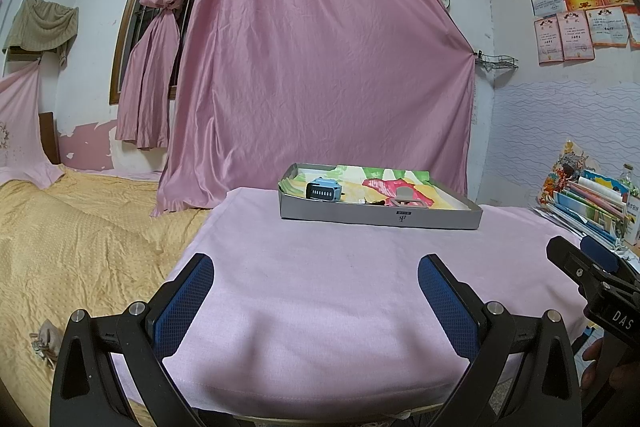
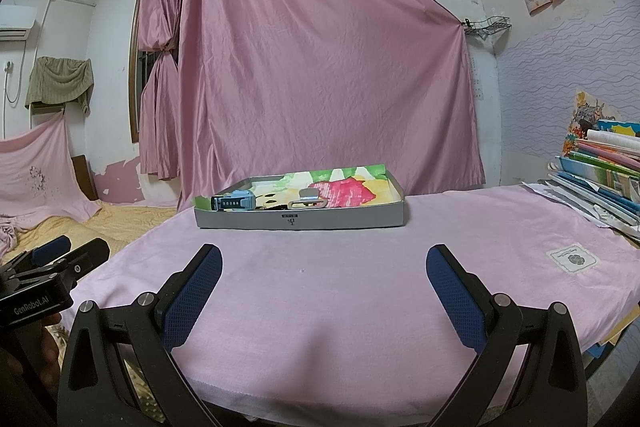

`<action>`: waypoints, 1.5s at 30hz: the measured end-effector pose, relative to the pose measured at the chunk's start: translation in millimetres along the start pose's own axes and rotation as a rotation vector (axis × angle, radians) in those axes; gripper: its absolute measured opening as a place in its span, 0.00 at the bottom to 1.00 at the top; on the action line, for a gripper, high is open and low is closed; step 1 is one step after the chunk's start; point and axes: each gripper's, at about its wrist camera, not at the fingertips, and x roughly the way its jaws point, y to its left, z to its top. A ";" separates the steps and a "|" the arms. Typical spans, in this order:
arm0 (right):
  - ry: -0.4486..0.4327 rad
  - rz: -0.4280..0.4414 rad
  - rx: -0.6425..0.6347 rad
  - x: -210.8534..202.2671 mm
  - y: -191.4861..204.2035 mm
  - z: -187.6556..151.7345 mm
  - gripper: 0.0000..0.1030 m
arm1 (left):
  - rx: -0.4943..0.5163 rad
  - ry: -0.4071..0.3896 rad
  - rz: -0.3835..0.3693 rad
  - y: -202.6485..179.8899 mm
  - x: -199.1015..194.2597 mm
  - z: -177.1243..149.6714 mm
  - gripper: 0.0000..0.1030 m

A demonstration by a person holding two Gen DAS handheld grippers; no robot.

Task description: Organize jewelry

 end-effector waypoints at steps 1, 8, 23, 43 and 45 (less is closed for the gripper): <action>0.000 0.000 0.000 0.0 0.0 0.1 0.98 | 0.000 0.000 0.000 0.0 0.4 0.6 1.00; 0.000 0.001 0.001 -0.1 0.1 -0.5 0.98 | 0.001 0.000 0.000 -0.1 0.6 1.3 1.00; 0.002 0.001 0.001 -0.2 -0.1 0.1 0.98 | 0.001 0.001 -0.001 -0.9 0.6 0.6 1.00; 0.003 0.001 0.003 -0.5 -0.2 0.1 0.98 | 0.011 0.004 0.029 -1.0 0.0 0.7 1.00; 0.003 0.002 0.003 -0.5 0.2 -0.3 0.98 | 0.012 0.005 0.029 -1.0 0.5 1.5 1.00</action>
